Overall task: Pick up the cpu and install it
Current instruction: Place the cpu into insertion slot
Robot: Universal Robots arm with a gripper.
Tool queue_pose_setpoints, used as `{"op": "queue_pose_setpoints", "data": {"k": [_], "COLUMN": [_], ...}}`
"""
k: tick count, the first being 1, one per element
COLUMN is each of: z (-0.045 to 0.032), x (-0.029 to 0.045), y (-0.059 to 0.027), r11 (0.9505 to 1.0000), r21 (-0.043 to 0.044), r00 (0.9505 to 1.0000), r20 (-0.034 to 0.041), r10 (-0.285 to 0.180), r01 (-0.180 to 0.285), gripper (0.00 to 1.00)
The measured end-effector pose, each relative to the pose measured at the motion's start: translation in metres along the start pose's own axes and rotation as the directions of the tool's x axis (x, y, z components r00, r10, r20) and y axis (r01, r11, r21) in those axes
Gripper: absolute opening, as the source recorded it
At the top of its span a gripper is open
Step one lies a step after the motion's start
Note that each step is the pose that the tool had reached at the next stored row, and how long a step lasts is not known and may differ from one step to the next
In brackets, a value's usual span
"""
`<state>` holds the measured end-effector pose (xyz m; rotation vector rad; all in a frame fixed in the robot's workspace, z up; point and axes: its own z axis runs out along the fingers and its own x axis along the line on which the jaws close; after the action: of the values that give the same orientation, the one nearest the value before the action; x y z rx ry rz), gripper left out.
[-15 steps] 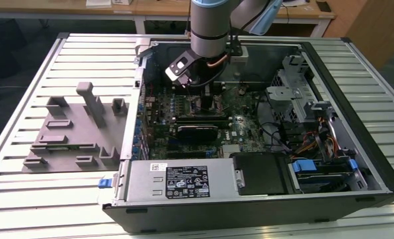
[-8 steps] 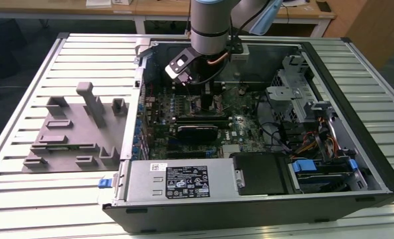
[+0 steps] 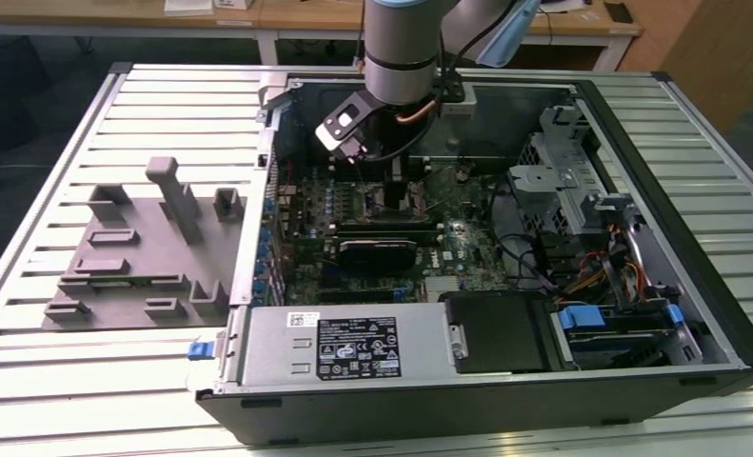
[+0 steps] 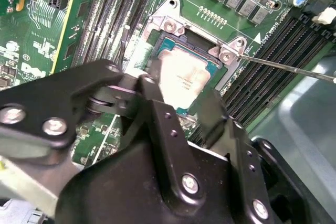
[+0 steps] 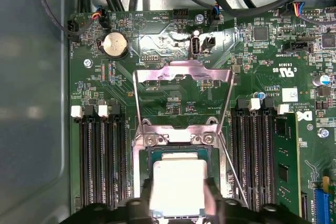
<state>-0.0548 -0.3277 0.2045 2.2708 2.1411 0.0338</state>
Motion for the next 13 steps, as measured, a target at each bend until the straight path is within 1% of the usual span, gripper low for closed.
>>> {"op": "queue_pose_setpoints", "data": {"k": [1, 4, 5, 6, 7, 9, 10, 11, 13], "z": [0.0000, -0.0002, -0.0002, -0.0002, -0.0003, -0.0003, -0.0004, -0.0004, -0.0005], "x": [0.0000, 0.0000, 0.0000, 0.0000, 0.0000, 0.0000, 0.0000, 0.0000, 0.0000], "y": [0.0000, 0.0000, 0.0000, 0.0000, 0.0000, 0.0000, 0.0000, 0.0000, 0.0000], "r11": [1.0000, 1.0000, 1.0000, 1.0000, 1.0000, 1.0000, 1.0000, 1.0000, 1.0000], "r21": [0.0000, 0.0000, 0.0000, 0.0000, 0.0000, 0.0000, 0.0000, 0.0000, 0.0000], "r00": [1.0000, 1.0000, 1.0000, 1.0000, 1.0000, 1.0000, 1.0000, 1.0000, 1.0000], "r20": [0.0000, 0.0001, 0.0001, 0.0000, 0.0001, 0.0000, 0.0001, 0.0001, 0.0000], "r10": [0.000, 0.000, 0.000, 0.000, 0.000, 0.000, 0.000, 0.000, 0.000], "r01": [0.000, 0.000, 0.000, 0.000, 0.000, 0.000, 0.000, 0.000, 0.000], "gripper": [0.53, 0.36, 0.36, 0.29, 0.29, 0.18, 0.18, 0.12, 0.11]}}
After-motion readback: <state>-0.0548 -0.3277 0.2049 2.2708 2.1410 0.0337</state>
